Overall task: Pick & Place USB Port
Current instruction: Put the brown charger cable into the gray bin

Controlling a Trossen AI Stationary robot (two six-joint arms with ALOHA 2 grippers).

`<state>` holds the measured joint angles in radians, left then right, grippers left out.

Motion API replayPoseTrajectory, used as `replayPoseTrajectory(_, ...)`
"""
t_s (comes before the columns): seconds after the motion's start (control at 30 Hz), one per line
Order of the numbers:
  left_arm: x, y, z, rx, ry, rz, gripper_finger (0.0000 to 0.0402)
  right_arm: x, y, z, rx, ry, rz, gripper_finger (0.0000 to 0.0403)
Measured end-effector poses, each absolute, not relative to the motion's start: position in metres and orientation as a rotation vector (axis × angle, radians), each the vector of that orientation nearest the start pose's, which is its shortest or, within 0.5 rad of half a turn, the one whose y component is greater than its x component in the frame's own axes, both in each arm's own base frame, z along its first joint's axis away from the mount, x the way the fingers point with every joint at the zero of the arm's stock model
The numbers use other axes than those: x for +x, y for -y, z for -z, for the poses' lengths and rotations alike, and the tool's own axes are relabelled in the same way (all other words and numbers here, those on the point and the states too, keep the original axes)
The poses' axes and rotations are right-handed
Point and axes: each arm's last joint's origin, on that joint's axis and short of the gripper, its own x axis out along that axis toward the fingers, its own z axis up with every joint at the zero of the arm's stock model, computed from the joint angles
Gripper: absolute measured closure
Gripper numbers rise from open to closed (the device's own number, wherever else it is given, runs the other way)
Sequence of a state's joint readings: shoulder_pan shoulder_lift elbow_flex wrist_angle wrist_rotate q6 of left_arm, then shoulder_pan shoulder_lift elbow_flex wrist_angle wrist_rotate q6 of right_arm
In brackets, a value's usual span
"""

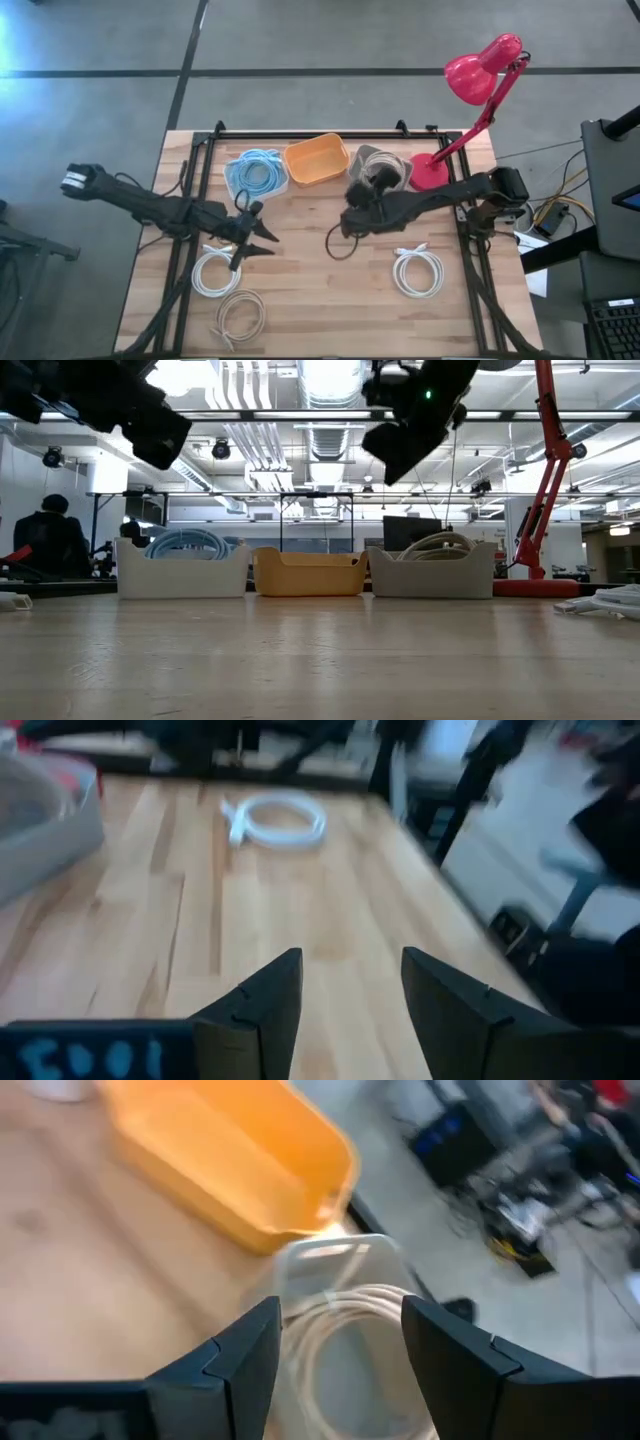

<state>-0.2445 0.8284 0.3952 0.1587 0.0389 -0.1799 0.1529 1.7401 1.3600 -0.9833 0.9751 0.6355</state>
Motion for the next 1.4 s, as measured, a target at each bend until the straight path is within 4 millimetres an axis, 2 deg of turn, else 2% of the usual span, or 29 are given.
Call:
replayPoseTrajectory(0.2,0.181,0.065,-0.234,-0.071,-0.500,0.234,0.0240,0.330,-0.049,-0.246,-0.180,-0.928,0.864,0.0197)
replayPoseTrajectory(0.37,0.193,0.093,-0.233,-0.005,-0.648,0.318,0.0240,0.327,-0.058,-0.237,-0.159,-0.966,0.809,0.0197)
replayPoseTrajectory(0.53,0.197,0.123,-0.226,0.060,-0.860,0.375,0.0241,0.327,-0.067,-0.235,-0.097,-0.944,0.740,0.0199)
replayPoseTrajectory(0.8,0.197,0.166,-0.218,-0.046,-1.037,0.490,0.0241,0.337,-0.089,-0.239,-0.040,-0.860,0.572,0.0217)
replayPoseTrajectory(1.03,0.194,0.173,-0.190,-0.049,-1.217,0.409,0.0236,0.347,-0.108,-0.247,-0.046,-0.742,0.445,0.0234)
replayPoseTrajectory(1.23,0.200,0.178,-0.168,-0.006,-1.287,0.375,0.0196,0.355,-0.116,-0.255,-0.041,-0.656,0.335,0.0246)
replayPoseTrajectory(1.4,0.204,0.179,-0.150,0.065,-1.314,0.302,0.0174,0.368,-0.121,-0.271,0.075,-0.462,0.292,0.0255)
